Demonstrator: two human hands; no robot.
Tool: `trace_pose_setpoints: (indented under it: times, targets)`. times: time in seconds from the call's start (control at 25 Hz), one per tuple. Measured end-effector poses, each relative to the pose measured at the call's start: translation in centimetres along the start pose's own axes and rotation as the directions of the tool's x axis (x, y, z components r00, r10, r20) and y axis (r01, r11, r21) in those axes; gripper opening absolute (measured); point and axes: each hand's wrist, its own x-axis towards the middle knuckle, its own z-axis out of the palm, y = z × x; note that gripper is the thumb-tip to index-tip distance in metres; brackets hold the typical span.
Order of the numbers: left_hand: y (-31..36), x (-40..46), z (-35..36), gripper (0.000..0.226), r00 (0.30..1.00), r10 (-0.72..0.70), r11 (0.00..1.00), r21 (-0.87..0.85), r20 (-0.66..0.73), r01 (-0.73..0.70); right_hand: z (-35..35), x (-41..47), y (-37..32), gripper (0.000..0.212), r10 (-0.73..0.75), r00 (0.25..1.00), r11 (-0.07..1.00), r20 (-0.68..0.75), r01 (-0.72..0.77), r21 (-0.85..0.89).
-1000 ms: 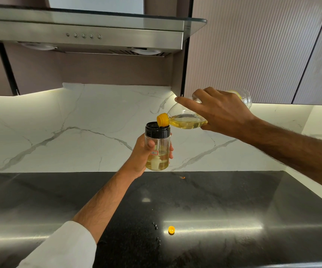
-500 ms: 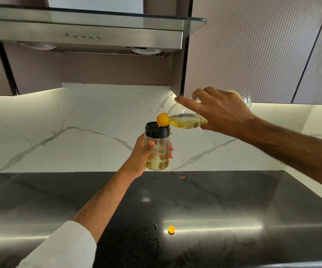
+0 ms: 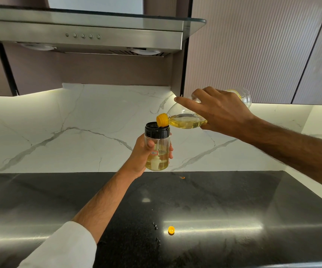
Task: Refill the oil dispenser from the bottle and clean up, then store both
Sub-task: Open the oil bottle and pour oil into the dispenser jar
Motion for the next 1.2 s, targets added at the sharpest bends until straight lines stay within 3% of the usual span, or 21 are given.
trace_pose_setpoints:
  times: [1.2]
  targets:
    - [-0.07,-0.04,-0.03,0.100,1.000,0.005,1.000,-0.007,0.005,-0.005,0.22,0.08,0.01,0.120,-0.006,1.000,0.999,0.000,0.006,0.032]
